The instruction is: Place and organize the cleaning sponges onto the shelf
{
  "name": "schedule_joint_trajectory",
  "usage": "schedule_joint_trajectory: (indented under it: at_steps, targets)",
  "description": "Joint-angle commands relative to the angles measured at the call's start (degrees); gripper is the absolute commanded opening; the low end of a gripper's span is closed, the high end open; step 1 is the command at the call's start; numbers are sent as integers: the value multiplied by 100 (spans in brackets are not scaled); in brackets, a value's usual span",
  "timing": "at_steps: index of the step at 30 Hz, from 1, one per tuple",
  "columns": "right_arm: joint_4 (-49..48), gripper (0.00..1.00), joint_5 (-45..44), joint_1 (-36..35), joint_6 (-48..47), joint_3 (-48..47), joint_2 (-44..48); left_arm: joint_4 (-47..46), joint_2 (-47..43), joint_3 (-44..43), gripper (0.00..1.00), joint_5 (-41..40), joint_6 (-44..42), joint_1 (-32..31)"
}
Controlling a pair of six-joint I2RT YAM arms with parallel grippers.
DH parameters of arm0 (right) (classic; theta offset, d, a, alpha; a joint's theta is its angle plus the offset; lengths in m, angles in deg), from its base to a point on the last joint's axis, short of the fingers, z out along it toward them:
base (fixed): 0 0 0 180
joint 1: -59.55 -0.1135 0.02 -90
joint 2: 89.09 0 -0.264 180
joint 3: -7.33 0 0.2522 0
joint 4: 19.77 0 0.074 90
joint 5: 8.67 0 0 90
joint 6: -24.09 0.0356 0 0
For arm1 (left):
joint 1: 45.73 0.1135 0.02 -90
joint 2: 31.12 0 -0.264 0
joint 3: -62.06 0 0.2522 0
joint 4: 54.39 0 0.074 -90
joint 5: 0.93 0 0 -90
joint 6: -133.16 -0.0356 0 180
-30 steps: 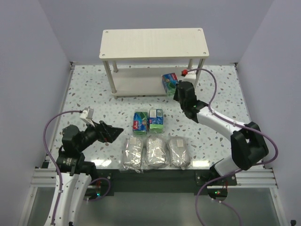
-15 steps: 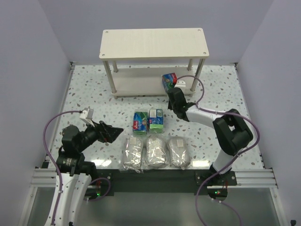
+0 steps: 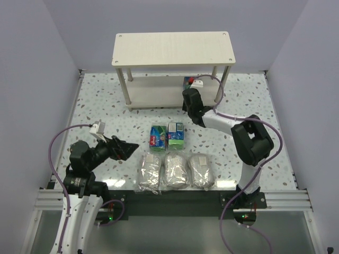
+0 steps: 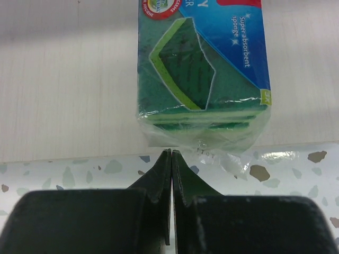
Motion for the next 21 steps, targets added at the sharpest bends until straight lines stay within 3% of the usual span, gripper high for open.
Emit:
schedule_joint_trajectory:
  at_steps: [1,6,12,14,16,19,21]
  targets:
    - [-195,0,-35,-12,-168,-343,-132,87,8,-210,100,-18,-78,-8]
    - [-195,0,96,-12,-169,-81,77,184,-1,-280,100,-35,-122,-8]
    - [-265,1,772,-170,-90,1201,1412,27,-36,-184,100,-71,-17,-8]
    - [23,29,974,-275,-2,1475,1888,-140,8,-88,100,-71,89,-8]
    - [480,65,1090,-450,86,1494,2168,-411,52,18,100,-53,264,-7]
    - [1131,78,809,-827,261,1686,2433,-641,314,194,100,-219,432,-8]
    - [1439,80,659,-1022,463,1896,2705,-651,797,133,100,-404,388,-8]
